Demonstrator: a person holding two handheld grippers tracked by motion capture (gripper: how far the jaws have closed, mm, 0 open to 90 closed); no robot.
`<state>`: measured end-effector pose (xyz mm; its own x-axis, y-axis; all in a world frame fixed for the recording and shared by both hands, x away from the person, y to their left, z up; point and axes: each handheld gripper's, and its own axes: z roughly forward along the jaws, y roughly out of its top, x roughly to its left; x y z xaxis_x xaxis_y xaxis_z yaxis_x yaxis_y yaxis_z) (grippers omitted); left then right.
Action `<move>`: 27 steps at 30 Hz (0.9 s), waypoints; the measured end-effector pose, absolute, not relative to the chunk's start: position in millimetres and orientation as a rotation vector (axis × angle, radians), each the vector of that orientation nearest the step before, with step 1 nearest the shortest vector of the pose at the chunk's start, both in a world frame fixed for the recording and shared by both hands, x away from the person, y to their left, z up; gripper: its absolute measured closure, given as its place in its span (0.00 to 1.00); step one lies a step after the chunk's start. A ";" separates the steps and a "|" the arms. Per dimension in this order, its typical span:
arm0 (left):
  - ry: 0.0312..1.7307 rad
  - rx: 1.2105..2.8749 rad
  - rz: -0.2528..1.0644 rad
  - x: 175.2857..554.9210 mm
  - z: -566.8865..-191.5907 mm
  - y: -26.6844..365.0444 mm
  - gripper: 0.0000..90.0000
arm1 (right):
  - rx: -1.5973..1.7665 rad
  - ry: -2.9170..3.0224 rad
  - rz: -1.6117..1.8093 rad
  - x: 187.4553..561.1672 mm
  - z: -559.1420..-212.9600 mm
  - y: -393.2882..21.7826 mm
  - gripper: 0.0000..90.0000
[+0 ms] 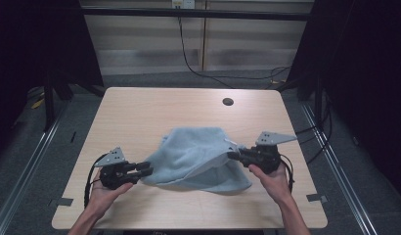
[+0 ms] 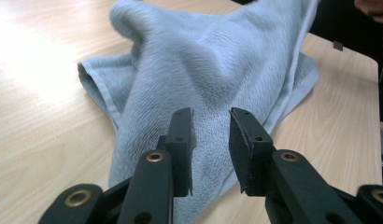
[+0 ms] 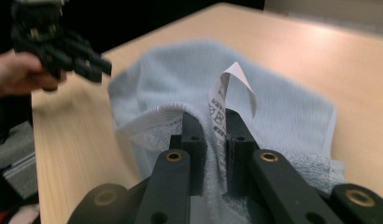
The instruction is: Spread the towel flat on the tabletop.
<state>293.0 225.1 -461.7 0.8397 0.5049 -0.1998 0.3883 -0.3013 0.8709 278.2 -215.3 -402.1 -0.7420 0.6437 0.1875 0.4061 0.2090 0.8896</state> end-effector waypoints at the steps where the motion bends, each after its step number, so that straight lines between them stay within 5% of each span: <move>1: 0.670 1.923 0.135 293.0 -461.8 224.7 0.78 | 0.993 2.249 1.555 281.2 -396.1 -214.2 0.91; 11: 0.630 1.947 0.119 289.7 -462.3 219.0 0.77 | 0.915 2.120 1.643 310.8 -330.0 -195.0 0.91; 22: 0.496 2.006 -0.020 283.9 -471.3 175.2 0.82 | 1.065 2.136 1.656 342.1 -361.6 -188.8 0.91; 27: 0.488 2.073 -0.063 282.6 -484.1 161.3 0.67 | 1.113 2.117 1.656 345.2 -373.4 -196.8 0.91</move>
